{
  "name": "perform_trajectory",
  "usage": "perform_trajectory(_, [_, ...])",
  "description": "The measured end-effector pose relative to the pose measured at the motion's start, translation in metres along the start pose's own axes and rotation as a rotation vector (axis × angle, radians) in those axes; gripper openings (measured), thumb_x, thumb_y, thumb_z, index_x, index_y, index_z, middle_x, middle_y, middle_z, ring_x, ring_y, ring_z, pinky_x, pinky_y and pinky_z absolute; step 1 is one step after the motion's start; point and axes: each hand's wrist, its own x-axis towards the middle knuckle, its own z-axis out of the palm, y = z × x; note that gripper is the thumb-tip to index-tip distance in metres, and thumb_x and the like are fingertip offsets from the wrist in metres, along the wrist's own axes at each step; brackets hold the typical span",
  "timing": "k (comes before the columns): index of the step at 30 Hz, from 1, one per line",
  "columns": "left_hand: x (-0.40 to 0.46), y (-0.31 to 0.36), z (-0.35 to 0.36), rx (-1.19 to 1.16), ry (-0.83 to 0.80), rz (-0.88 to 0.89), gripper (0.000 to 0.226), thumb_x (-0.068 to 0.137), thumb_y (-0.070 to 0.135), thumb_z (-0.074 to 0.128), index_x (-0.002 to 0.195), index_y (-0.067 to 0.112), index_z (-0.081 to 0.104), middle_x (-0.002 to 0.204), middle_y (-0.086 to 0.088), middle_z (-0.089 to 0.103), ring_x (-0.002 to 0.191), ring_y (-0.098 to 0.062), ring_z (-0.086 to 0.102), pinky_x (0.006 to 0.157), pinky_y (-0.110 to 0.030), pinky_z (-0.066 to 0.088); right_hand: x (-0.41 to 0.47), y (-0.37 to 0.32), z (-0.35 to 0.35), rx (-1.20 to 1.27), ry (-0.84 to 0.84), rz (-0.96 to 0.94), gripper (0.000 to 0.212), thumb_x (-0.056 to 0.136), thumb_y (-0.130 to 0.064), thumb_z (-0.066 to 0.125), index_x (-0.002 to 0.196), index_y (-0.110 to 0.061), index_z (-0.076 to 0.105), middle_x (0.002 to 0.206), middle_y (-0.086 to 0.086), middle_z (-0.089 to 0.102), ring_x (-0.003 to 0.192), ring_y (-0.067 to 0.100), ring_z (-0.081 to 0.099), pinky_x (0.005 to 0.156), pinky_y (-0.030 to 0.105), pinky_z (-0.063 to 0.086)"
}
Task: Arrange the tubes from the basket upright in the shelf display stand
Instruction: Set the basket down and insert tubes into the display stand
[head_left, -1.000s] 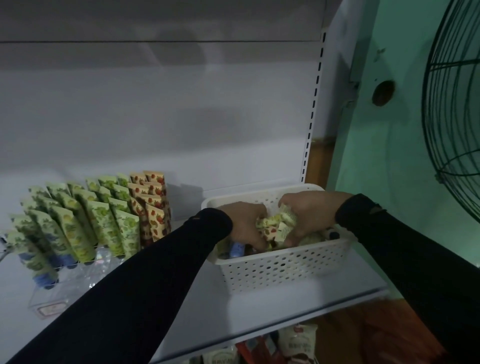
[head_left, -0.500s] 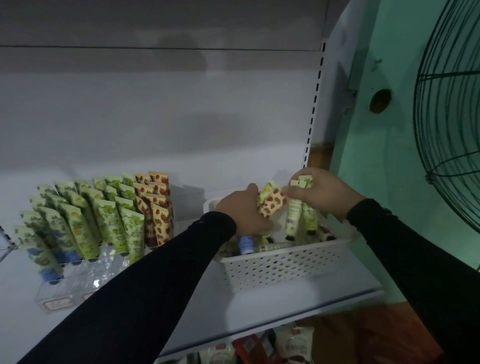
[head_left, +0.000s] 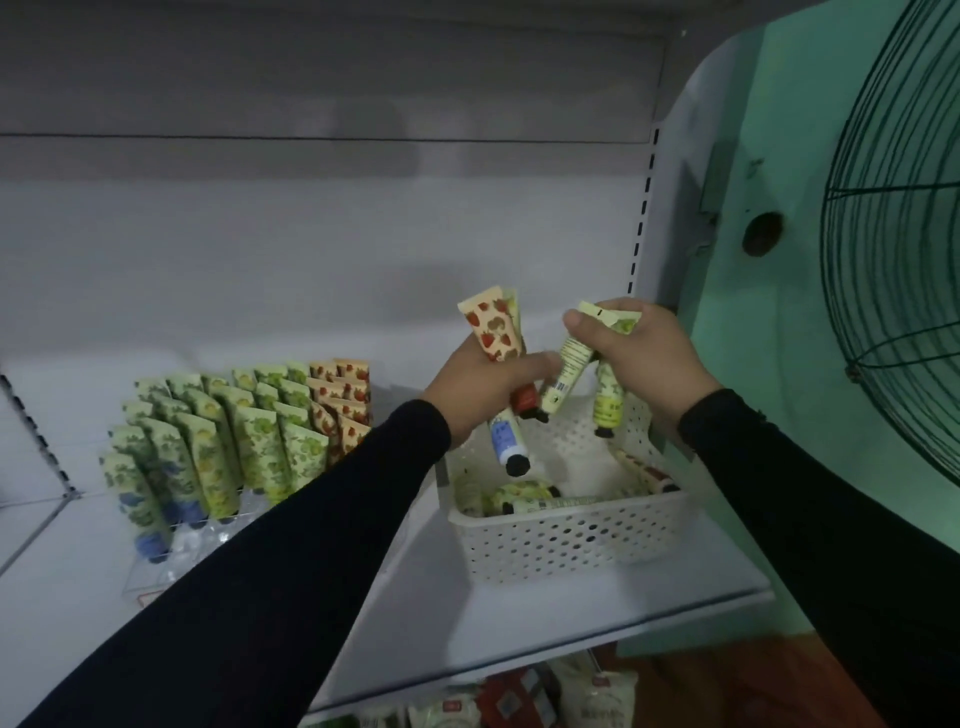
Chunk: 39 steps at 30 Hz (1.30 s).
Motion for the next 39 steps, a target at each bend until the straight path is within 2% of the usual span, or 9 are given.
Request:
perform_trajectory(6, [-0.028, 0.014, -0.020, -0.027, -0.054, 0.018, 0.035, 0.072, 0.019, 0.080, 0.096, 0.007, 0.057, 0.086, -0.010, 0.066, 0.080, -0.022, 0.065, 0.077, -0.038, 0.054, -0.019, -0.039, 0.025, 0.004, -0.135, -0.131, 0.044, 0.080, -0.046, 0.074, 0.097, -0.005, 0.071, 0.094, 0.014, 0.073, 0.087, 0.028, 0.069, 0.083, 0.045, 0.054])
perform_trajectory(10, [-0.059, 0.024, -0.040, -0.058, -0.055, 0.032, 0.038, 0.081, 0.006, 0.076, 0.117, 0.014, 0.064, 0.107, -0.010, 0.073, 0.101, -0.025, 0.070, 0.089, -0.037, 0.057, -0.041, -0.062, 0.052, 0.016, -0.229, -0.137, 0.066, 0.070, -0.062, 0.074, 0.106, -0.007, 0.069, 0.098, 0.007, 0.075, 0.092, 0.022, 0.071, 0.089, 0.047, 0.055])
perform_trajectory(13, [-0.084, 0.029, -0.056, -0.038, 0.019, -0.005, 0.029, 0.081, 0.007, 0.075, 0.109, 0.014, 0.067, 0.092, -0.003, 0.073, 0.087, -0.017, 0.070, 0.077, -0.028, 0.057, -0.054, -0.073, 0.070, 0.041, -0.273, -0.142, 0.066, 0.071, -0.064, 0.073, 0.108, -0.010, 0.070, 0.100, 0.002, 0.075, 0.096, 0.018, 0.070, 0.092, 0.046, 0.055])
perform_trajectory(18, [-0.124, 0.028, -0.087, -0.073, 0.126, -0.066, 0.015, 0.082, 0.004, 0.071, 0.096, 0.000, 0.067, 0.085, -0.015, 0.066, 0.077, -0.027, 0.063, 0.070, -0.037, 0.057, -0.074, -0.092, 0.101, -0.008, -0.284, -0.167, 0.055, 0.086, -0.063, 0.057, 0.111, -0.015, 0.068, 0.106, -0.002, 0.071, 0.095, 0.013, 0.067, 0.085, 0.030, 0.051])
perform_trajectory(21, [-0.145, 0.022, -0.107, -0.080, 0.184, -0.076, 0.013, 0.083, 0.003, 0.070, 0.095, 0.004, 0.070, 0.093, -0.016, 0.074, 0.085, -0.032, 0.070, 0.080, -0.044, 0.058, -0.086, -0.099, 0.113, 0.023, -0.281, -0.155, 0.041, 0.098, -0.048, 0.049, 0.088, -0.014, 0.069, 0.085, -0.004, 0.071, 0.069, 0.007, 0.068, 0.073, 0.026, 0.053])
perform_trajectory(25, [-0.171, 0.006, -0.129, -0.119, 0.286, -0.102, 0.005, 0.083, 0.004, 0.071, 0.085, 0.007, 0.068, 0.073, -0.003, 0.071, 0.066, -0.019, 0.066, 0.062, -0.031, 0.052, -0.097, -0.099, 0.122, -0.028, -0.221, -0.167, 0.047, 0.103, -0.044, 0.035, 0.073, -0.016, 0.061, 0.075, -0.004, 0.063, 0.070, 0.012, 0.058, 0.065, 0.026, 0.044])
perform_trajectory(30, [-0.202, -0.021, -0.153, -0.145, 0.393, -0.138, 0.009, 0.083, 0.003, 0.071, 0.091, 0.007, 0.068, 0.077, -0.005, 0.072, 0.070, -0.020, 0.067, 0.065, -0.033, 0.051, -0.104, -0.090, 0.130, -0.051, -0.307, -0.169, 0.053, 0.104, -0.050, 0.024, 0.075, -0.019, 0.057, 0.076, -0.006, 0.065, 0.079, 0.010, 0.056, 0.074, 0.028, 0.042])
perform_trajectory(34, [-0.226, -0.039, -0.175, -0.182, 0.510, -0.149, 0.016, 0.085, -0.002, 0.067, 0.096, 0.008, 0.070, 0.089, -0.012, 0.074, 0.078, -0.028, 0.069, 0.072, -0.039, 0.055, -0.102, -0.086, 0.134, -0.072, -0.428, -0.121, 0.044, 0.096, -0.061, 0.038, 0.086, -0.025, 0.062, 0.080, 0.002, 0.061, 0.062, 0.008, 0.050, 0.062, 0.023, 0.042])
perform_trajectory(39, [-0.251, -0.059, -0.207, -0.165, 0.601, -0.177, 0.022, 0.080, 0.005, 0.072, 0.102, 0.009, 0.070, 0.097, -0.012, 0.075, 0.087, -0.030, 0.071, 0.079, -0.042, 0.056, -0.104, -0.089, 0.151, 0.119, -0.760, 0.072, 0.022, 0.097, -0.030, 0.055, 0.111, -0.013, 0.058, 0.098, 0.004, 0.058, 0.074, 0.010, 0.064, 0.078, 0.027, 0.056])
